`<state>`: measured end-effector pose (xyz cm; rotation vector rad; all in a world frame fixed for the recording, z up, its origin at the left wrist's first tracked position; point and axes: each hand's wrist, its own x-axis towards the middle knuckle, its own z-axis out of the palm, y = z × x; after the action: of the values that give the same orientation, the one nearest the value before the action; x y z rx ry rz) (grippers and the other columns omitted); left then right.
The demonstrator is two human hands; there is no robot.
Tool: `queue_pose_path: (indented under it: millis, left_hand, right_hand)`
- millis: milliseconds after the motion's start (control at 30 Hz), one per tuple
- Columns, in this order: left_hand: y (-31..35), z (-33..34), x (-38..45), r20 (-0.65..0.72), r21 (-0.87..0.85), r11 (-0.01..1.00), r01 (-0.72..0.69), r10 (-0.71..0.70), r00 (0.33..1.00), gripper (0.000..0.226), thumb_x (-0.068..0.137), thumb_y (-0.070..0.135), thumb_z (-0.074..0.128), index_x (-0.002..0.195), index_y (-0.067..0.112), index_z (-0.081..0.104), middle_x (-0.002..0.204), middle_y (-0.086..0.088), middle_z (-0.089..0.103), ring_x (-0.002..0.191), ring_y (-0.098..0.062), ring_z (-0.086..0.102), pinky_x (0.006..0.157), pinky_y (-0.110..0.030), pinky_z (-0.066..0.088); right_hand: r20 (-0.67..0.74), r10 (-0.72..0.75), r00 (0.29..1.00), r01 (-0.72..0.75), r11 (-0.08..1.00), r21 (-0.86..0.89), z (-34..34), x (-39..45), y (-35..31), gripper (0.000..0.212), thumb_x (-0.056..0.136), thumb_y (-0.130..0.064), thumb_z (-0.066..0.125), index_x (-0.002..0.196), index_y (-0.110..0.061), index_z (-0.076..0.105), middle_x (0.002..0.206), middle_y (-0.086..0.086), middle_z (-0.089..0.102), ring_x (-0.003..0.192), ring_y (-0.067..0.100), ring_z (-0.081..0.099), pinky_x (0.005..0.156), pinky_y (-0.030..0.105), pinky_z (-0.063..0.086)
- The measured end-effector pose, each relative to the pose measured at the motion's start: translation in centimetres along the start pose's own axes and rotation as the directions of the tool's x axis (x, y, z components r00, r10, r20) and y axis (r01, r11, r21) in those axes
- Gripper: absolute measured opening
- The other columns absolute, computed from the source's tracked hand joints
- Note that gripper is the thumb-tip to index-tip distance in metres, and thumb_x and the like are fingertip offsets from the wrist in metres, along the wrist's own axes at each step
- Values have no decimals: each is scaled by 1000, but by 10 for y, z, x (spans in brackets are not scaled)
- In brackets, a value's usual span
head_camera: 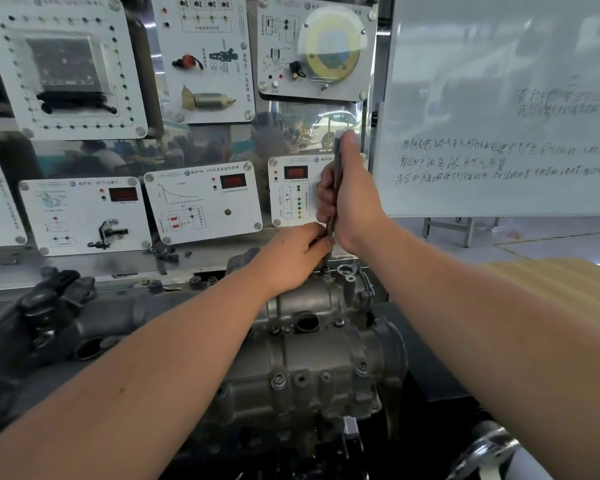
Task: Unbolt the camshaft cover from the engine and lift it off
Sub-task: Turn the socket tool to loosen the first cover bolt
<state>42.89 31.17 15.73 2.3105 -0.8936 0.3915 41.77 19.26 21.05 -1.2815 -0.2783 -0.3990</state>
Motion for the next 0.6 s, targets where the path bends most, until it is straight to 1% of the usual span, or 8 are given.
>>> queue_pose_path:
  millis: [67, 167, 233, 300, 367, 433, 533, 600]
  left_hand:
    - [0, 1, -1, -2, -22, 1000, 10, -10, 1000, 30, 108, 29, 48, 104, 5, 65, 94, -12, 72, 89, -27, 72, 83, -49, 54]
    - [-1, 0, -3, -4, -31, 999, 13, -13, 1000, 29, 108, 28, 49, 103, 4, 66, 94, -14, 73, 90, -29, 72, 85, -52, 54]
    - [-1, 0, -4, -1, -40, 999, 18, -18, 1000, 28, 108, 27, 50, 102, 5, 67, 94, -13, 73, 90, -28, 71, 85, -52, 54]
    - [0, 0, -4, 5, -53, 998, 23, -23, 1000, 28, 108, 27, 50, 104, 5, 66, 95, -12, 73, 91, -28, 71, 85, -50, 54]
    - [-1, -1, -3, 11, -58, 998, 6, -5, 1000, 23, 107, 26, 51, 101, 10, 65, 92, -9, 72, 88, -25, 70, 81, -43, 54]
    - [-2, -2, -1, 16, -50, 999, -14, 15, 1000, 15, 105, 23, 52, 95, 17, 62, 85, 1, 69, 79, -15, 65, 69, -33, 47]
    - [-3, -2, 0, 20, -49, 998, -25, 26, 999, 16, 103, 18, 52, 90, 25, 58, 82, 6, 64, 73, -7, 58, 58, -14, 38]
    - [-5, -2, 0, 5, -45, 999, -27, 27, 1000, 25, 102, 17, 52, 84, 34, 52, 79, 11, 61, 70, -2, 55, 56, -11, 38]
  right_hand:
    - [13, -4, 1000, 4, 1000, -24, 2, -1, 1, 61, 81, -80, 41, 55, -25, 38, 52, -2, 29, 46, 16, 23, 48, 29, 21]
    - [-2, -10, 1000, 9, 996, -83, 6, -2, 2, 62, 79, -82, 40, 52, -26, 39, 50, -3, 30, 45, 15, 24, 45, 27, 23]
    - [-28, -17, 999, 14, 993, -114, 6, -2, 4, 62, 81, -81, 39, 49, -27, 41, 50, -4, 32, 44, 15, 25, 45, 27, 23]
    - [-44, -100, 994, 90, 978, -188, 4, -1, 8, 56, 90, -73, 38, 58, -28, 46, 53, -4, 36, 47, 15, 29, 48, 31, 26]
    - [-57, -283, 958, 241, 893, -380, 2, -4, 18, 41, 100, -56, 40, 75, -24, 45, 62, 2, 45, 55, 19, 40, 52, 39, 37]
    - [-53, -418, 907, 332, 787, -520, -2, -8, 30, 26, 104, -40, 42, 84, -25, 45, 75, 10, 54, 68, 27, 53, 64, 45, 47]
    - [-68, -472, 879, 358, 747, -561, -5, -13, 41, 25, 105, -33, 45, 88, -17, 56, 80, 9, 60, 76, 26, 59, 70, 42, 50]
    - [-50, -477, 878, 349, 707, -616, -4, -15, 43, 31, 105, -31, 46, 90, -7, 58, 78, 8, 63, 76, 25, 61, 72, 43, 51]
